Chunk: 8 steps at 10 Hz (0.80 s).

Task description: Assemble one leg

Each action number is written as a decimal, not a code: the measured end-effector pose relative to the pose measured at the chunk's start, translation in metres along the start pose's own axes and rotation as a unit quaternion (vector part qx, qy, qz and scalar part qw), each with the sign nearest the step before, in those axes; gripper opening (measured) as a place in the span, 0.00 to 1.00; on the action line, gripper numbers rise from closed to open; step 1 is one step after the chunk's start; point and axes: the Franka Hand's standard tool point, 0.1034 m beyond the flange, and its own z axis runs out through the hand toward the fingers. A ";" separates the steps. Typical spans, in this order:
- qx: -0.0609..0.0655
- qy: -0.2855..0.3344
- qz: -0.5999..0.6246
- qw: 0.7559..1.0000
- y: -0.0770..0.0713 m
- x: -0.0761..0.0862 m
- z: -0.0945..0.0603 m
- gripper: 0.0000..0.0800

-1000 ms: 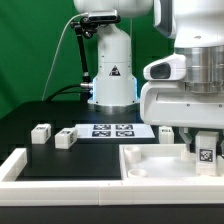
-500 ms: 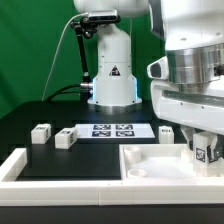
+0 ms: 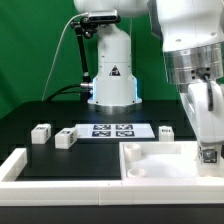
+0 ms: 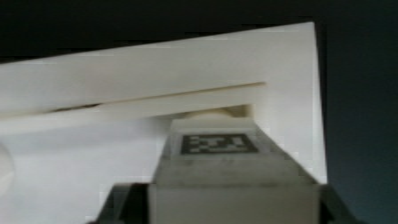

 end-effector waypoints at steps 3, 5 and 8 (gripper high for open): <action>-0.002 -0.003 0.018 1.000 0.000 0.000 0.001 0.43; -0.010 -0.001 -0.042 0.999 0.002 -0.001 0.001 0.73; -0.019 0.003 -0.230 0.973 0.002 -0.005 0.000 0.81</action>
Offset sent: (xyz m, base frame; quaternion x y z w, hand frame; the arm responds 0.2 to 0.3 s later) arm 0.0000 0.0000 0.0000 0.0000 0.0000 -0.0799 0.9968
